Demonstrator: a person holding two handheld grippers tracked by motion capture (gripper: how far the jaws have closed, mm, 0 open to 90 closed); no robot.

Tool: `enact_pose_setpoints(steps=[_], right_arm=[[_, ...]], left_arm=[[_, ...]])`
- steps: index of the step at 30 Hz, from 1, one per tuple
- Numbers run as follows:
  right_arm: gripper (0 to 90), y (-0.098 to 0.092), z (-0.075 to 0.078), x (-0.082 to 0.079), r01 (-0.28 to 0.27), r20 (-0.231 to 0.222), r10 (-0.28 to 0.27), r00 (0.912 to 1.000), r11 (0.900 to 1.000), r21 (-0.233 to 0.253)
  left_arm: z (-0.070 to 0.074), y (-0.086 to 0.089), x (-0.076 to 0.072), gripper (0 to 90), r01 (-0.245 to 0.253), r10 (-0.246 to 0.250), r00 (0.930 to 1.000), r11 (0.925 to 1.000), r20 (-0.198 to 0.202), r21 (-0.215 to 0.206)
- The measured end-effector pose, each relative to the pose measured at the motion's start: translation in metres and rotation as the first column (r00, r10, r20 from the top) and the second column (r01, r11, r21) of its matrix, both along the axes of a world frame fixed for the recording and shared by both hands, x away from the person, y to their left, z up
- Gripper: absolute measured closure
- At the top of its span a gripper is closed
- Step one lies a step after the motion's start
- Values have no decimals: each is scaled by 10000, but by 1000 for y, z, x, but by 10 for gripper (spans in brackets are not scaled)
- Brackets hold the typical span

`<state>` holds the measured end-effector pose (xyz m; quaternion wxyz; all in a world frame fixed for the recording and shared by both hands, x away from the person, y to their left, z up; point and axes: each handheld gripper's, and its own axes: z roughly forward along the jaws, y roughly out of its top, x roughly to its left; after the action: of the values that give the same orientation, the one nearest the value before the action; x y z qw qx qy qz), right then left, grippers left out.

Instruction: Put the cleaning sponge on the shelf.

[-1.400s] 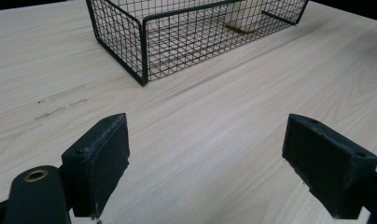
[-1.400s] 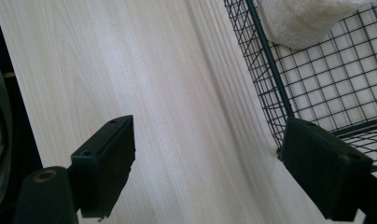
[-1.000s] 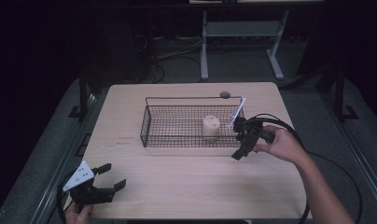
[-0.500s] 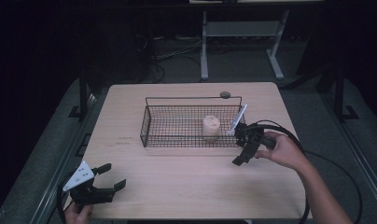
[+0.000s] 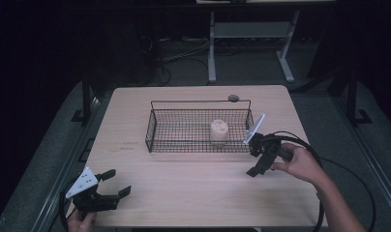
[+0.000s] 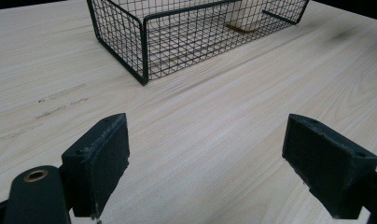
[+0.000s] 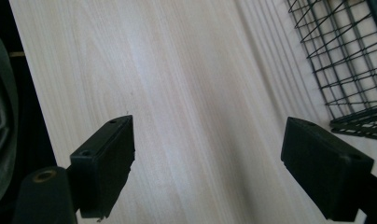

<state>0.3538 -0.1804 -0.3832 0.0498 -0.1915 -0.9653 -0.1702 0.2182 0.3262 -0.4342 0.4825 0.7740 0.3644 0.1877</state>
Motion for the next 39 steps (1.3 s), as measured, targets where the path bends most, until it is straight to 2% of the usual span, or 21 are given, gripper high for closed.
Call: enact_pose_setpoints(steps=[13, 23, 30, 39], right_arm=[[168, -9, -12, -13, 114, -31, -114, 9999, 9998, 171], [168, -15, -21, -24, 198, -29, -197, 9998, 9985, 501], [165, -17, -24, -36, 226, 32, -228, 9997, 9983, 543], [163, -17, -32, -55, -23, 235, 4, 9997, 9969, 792]], left_arm=[[0, 0, 0, 141, -18, 18, 10000, 10000, -7, 21], [-1, -1, 0, 141, 14, -14, 10000, 10000, -10, 49], [-1, -1, 1, 141, 15, -14, 10000, 10000, -27, 85], [-1, -2, 0, 141, 44, -44, 10000, 9999, -29, 116]])
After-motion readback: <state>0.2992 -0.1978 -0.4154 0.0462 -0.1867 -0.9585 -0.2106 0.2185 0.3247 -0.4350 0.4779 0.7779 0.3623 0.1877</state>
